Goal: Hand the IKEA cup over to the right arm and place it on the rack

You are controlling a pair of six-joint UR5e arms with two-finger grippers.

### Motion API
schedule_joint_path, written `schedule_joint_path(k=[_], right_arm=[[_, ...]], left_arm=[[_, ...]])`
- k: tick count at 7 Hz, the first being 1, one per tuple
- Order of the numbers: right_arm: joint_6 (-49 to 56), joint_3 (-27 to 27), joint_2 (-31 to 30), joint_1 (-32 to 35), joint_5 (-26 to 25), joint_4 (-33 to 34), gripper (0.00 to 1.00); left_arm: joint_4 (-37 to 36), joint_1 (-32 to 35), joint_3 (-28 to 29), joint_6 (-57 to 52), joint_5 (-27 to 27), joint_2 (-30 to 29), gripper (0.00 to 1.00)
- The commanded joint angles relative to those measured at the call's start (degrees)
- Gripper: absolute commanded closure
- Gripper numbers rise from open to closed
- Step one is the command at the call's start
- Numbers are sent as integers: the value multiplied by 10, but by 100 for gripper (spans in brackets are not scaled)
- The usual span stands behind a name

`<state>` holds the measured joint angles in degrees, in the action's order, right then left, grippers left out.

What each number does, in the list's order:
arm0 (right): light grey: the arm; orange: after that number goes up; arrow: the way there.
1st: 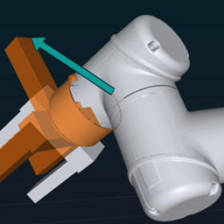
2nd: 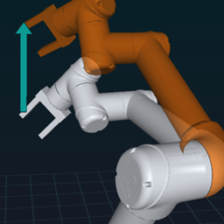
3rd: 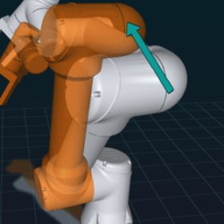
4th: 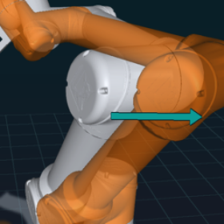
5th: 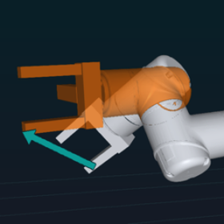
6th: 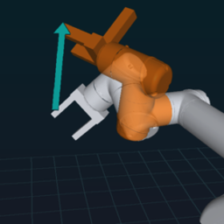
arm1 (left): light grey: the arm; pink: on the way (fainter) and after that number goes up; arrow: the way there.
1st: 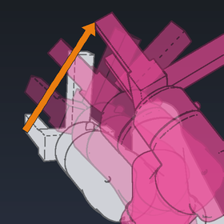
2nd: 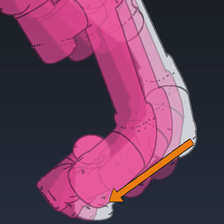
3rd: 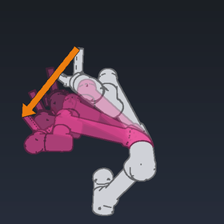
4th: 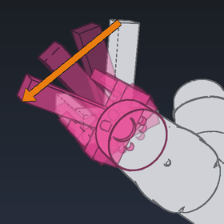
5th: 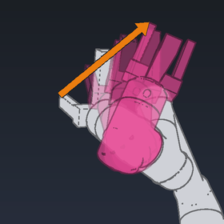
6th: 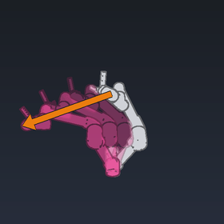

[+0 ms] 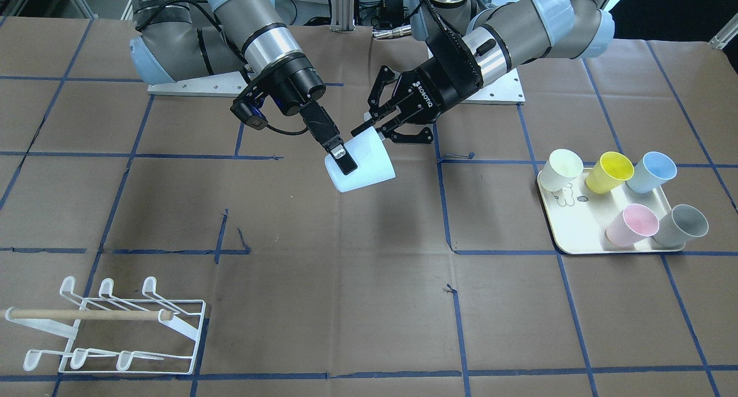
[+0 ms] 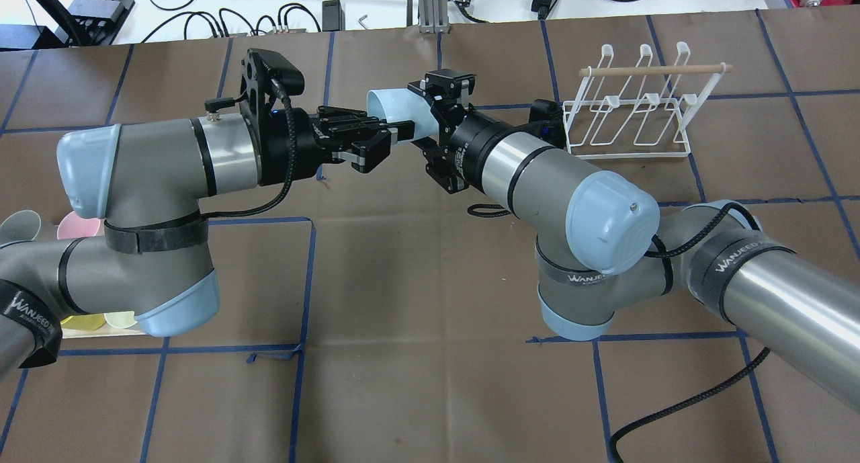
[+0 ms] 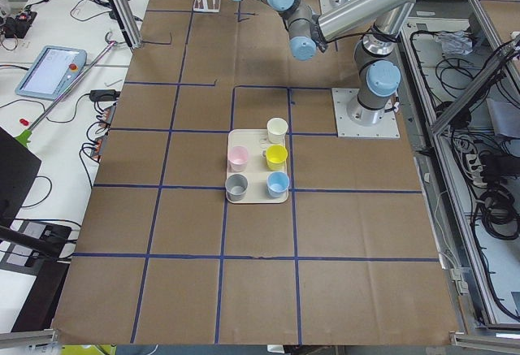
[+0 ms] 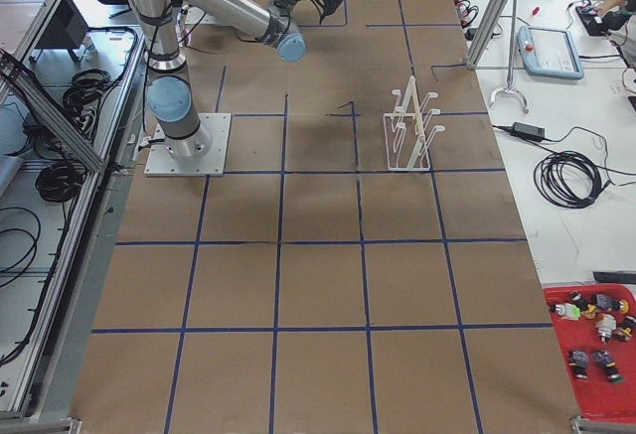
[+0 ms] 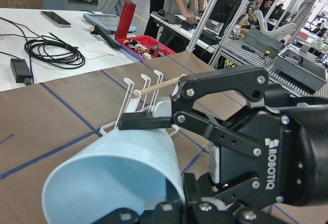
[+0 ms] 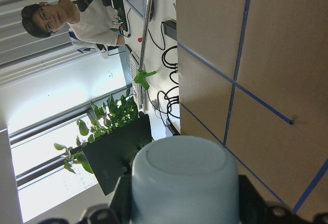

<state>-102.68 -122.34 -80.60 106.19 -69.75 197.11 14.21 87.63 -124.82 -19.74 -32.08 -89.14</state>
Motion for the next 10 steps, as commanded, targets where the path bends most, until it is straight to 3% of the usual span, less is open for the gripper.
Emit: schedule_joint_path(k=[1,4,6,7,8,9,10], right_arm=[[1,0,0,0,0,0,61],[6,6,4,-1,3,1,68],[55,31,35,-17,1,6,73],[115,43,40,-48,1,6,85],[198,57,41,-81,-1,5,85],[319,72,41,-105,-7,4,85],[430,76,41,-118,-34,6,85]], left_arm=[[0,-1,1,3,2,5,1],[4,-20,-3,18,-8,16,0],[23,-102,-2,21,-19,37,0],[70,-117,4,44,-65,55,0],[116,-117,6,87,-176,64,0],[143,-116,33,124,-243,56,0],[267,-114,81,134,-313,52,0]])
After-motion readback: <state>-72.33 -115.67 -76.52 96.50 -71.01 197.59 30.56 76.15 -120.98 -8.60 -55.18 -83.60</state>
